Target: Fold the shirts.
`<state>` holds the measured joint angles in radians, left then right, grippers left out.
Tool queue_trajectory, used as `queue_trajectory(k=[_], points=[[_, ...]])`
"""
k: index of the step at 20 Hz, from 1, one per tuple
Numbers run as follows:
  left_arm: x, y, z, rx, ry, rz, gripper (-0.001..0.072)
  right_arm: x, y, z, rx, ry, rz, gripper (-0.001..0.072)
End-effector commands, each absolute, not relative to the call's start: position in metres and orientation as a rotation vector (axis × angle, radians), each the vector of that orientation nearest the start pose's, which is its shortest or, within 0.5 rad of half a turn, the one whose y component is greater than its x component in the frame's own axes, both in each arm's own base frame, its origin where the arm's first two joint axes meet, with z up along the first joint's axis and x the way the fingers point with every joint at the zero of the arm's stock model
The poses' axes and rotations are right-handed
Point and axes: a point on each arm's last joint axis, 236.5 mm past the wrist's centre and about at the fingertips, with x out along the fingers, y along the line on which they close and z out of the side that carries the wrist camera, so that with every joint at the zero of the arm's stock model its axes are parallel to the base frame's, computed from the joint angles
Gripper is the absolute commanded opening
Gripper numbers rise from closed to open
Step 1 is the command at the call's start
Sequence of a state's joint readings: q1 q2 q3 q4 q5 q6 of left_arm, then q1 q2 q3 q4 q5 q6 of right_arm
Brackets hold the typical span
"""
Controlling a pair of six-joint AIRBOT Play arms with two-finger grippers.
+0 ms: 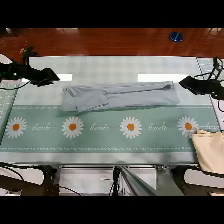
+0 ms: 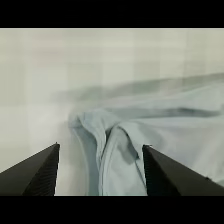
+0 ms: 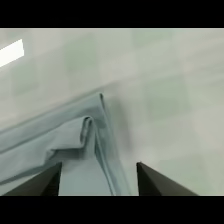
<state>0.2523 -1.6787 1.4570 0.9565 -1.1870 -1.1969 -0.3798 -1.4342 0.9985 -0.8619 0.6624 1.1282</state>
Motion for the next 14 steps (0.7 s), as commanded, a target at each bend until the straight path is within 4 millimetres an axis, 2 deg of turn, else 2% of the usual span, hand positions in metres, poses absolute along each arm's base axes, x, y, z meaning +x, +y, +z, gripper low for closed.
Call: queue_trajectory(k=[1,3,8,9,10,12,13,14], points=[[0.456,-0.009,-0.005,-0.461,1.260,-0.359,0.0605,0.422,-0.079,-0.068,0.601,1.065,-0.025,0.0574],[0.450,-0.018,-0.004,-0.451,1.283,-0.387,0.0606,0.420,-0.061,-0.080,0.674,1.100,0.048,0.0586],[0.448,-0.045,-0.004,-0.407,1.300,-0.443,0.0606,0.438,-0.034,-0.105,0.906,1.092,0.081,0.0577],[0.447,-0.051,-0.004,-0.399,1.302,-0.453,0.0606,0.440,-0.023,-0.110,0.937,1.099,0.094,0.0520],[0.446,-0.056,-0.004,-0.391,1.305,-0.463,0.0606,0.443,-0.013,-0.112,0.950,1.102,0.110,0.0423],[0.445,-0.065,-0.004,-0.379,1.311,-0.481,0.0606,0.453,0.003,-0.104,0.939,1.064,0.177,0.0126],[0.444,-0.070,-0.004,-0.374,1.315,-0.490,0.0606,0.458,0.008,-0.091,0.939,1.042,0.221,0.0030],[0.443,-0.074,-0.003,-0.375,1.315,-0.500,0.0605,0.462,0.013,-0.072,0.915,1.021,0.278,0.0032]])
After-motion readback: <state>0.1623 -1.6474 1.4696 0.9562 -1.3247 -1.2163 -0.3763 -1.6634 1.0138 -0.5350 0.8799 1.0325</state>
